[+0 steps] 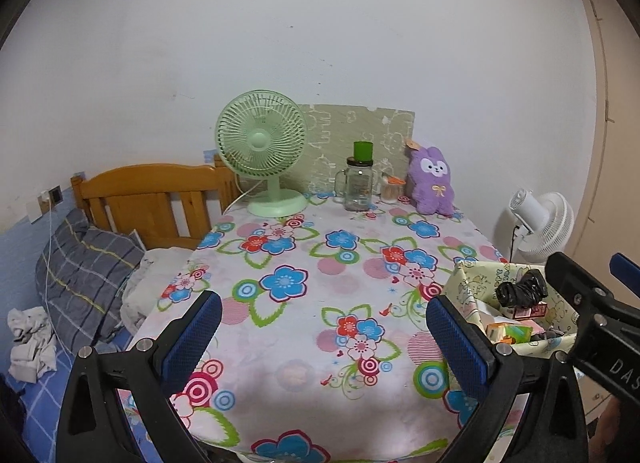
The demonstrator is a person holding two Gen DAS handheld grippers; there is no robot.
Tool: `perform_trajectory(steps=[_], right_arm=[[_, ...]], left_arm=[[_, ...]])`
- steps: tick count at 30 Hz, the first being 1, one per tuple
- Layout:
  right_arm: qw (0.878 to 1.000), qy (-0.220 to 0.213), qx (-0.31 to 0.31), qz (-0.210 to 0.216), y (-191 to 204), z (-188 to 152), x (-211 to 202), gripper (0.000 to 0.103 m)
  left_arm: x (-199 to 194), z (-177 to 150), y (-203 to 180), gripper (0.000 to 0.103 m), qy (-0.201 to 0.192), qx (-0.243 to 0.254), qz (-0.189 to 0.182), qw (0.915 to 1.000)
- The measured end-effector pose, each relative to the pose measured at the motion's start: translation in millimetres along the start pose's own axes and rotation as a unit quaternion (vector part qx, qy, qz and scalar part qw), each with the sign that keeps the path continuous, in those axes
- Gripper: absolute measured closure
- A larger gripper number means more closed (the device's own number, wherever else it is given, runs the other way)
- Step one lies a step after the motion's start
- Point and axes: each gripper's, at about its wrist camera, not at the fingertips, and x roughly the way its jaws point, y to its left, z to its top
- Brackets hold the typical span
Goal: Organize soft objects
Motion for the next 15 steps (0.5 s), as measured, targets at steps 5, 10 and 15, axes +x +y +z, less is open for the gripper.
perform_trajectory(steps=[5, 10, 15], right_arm=[[1.0, 0.008, 0.008, 0.008, -4.0, -3.0, 2.0, 0.0], [1.0, 0.01, 0.008, 0.005, -6.7, -4.7, 2.9, 0.0], [1.0, 0.01, 0.01, 0.0, -10.6, -3.7, 4.8, 0.0]], left_arm=[[0.5, -2.3, 2.5, 0.0, 0.002, -0.005, 0.004, 1.0], [0.7, -3.2, 0.8, 0.0, 0.003, -0.003, 0.003, 1.0], [0.5, -3.5, 0.2, 0.0, 0.002, -0.004, 0.002, 1.0]])
